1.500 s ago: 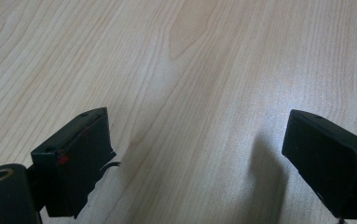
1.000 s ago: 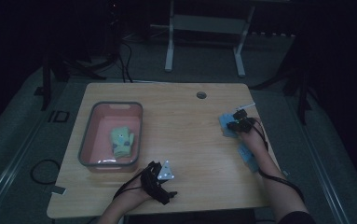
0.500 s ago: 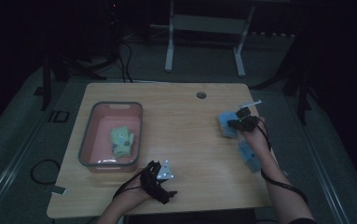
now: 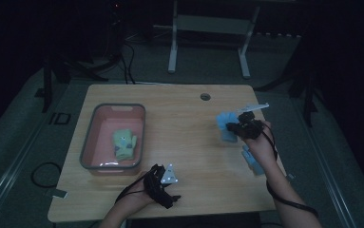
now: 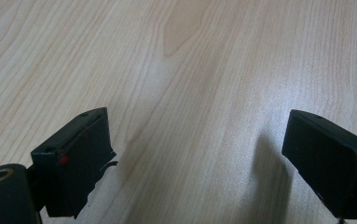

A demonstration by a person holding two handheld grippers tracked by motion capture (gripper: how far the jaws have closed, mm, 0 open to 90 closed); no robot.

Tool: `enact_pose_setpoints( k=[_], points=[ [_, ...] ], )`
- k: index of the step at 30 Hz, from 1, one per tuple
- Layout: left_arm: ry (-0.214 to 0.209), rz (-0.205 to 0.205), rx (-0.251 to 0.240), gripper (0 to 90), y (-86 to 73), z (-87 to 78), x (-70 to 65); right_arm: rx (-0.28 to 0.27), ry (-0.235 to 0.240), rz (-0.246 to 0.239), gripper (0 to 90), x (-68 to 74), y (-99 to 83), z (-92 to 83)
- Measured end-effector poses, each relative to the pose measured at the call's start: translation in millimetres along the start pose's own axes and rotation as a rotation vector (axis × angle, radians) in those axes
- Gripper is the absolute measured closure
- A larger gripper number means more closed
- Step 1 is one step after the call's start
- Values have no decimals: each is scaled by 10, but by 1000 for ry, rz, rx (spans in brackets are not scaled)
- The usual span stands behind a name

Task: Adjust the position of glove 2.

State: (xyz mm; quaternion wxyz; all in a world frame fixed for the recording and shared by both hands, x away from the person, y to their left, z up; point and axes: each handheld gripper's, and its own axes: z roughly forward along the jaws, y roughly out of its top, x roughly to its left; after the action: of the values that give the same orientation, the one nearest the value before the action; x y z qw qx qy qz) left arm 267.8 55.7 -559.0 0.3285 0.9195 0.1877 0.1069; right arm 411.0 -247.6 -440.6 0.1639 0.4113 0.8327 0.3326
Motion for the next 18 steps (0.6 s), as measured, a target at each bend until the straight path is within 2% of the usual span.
enact_pose_setpoints(
  k=[2, 4, 8, 10, 16, 18],
  points=[
    [0, 3, 7, 85, 1, 6, -6, -5, -4, -10, 875, 108, -7, -29],
    [1, 3, 3, 84, -6, 3, -8, -17, 15, -4, 875, 233, -24, -68],
    [0, -1, -7, 85, -11, -11, 0, -31, 11, -8, 874, 449, -94, -101],
    [0, 0, -7, 85, -9, -16, 3, -20, 4, -10, 875, 540, -137, -88],
    [1, -1, -6, 85, -8, -19, 6, -7, -15, -15, 874, 730, -232, -63],
    [1, -3, -5, 85, -7, -19, 8, 0, -4, 3, 874, 766, -264, -44]
  ],
)
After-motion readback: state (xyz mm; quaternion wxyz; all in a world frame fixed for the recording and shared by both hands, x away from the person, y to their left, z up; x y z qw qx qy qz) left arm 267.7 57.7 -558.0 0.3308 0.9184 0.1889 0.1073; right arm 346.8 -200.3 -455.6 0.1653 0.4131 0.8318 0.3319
